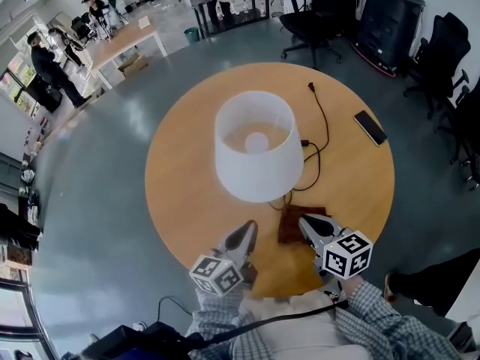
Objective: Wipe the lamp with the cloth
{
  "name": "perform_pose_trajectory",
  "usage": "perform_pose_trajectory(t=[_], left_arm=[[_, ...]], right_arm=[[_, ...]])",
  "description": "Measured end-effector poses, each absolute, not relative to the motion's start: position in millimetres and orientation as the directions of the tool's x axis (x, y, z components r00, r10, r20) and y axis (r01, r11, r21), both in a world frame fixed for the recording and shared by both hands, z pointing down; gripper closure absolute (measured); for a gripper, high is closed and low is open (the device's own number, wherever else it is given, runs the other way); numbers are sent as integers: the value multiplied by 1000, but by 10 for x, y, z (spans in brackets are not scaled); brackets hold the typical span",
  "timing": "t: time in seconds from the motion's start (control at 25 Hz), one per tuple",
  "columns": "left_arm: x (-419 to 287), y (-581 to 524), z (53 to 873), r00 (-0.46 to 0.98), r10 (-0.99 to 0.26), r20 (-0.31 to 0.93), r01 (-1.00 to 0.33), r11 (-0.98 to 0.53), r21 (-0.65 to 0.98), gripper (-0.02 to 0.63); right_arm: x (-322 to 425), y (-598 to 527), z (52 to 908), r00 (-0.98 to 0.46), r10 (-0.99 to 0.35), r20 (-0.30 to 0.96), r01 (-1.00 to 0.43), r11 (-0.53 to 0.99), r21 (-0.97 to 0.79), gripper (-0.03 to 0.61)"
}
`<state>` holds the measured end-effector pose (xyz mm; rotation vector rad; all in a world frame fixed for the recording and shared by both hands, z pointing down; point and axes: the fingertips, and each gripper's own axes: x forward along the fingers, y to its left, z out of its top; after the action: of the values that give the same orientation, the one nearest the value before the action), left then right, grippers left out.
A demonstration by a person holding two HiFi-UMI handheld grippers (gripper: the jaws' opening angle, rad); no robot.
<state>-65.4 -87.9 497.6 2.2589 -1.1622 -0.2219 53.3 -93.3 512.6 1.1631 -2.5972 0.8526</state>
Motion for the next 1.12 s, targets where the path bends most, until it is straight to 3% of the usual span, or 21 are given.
perform_pose_trajectory(t=[0.16,0.2,0.32,0.56,0.72,0.88,1.12], left_arm=[[-599,-1037,4749,603,-797,-38,-558,-455,694,596],[-595,-1072,4717,599,-798,-72,-526,-460,716,522],[-577,-1176,4649,585,-795,-160,-432,-472,769,441],[-561,-1391,4436,493,-797,-349,-209,-498,842,343],[-570,-1460,4297,424,-791,-441,-116,-530,840,347],[-560,-1435,4165,437,-747,-501,-138,-606,783,446],[-471,-1357,4153,459,-731,-504,-106,-609,786,479]], right_arm=[[620,-1007,5110,-685,-631,365,-726,544,-421,574],[643,-1018,5115,-685,-631,364,-725,544,-422,573],[731,-1032,5109,-683,-634,364,-727,540,-425,573],[884,-982,5146,-671,-636,381,-737,521,-430,572],[929,-954,5195,-670,-626,399,-741,521,-424,572],[947,-936,5259,-666,-615,422,-746,540,-391,572],[923,-857,5551,-620,-537,572,-724,673,-153,572]])
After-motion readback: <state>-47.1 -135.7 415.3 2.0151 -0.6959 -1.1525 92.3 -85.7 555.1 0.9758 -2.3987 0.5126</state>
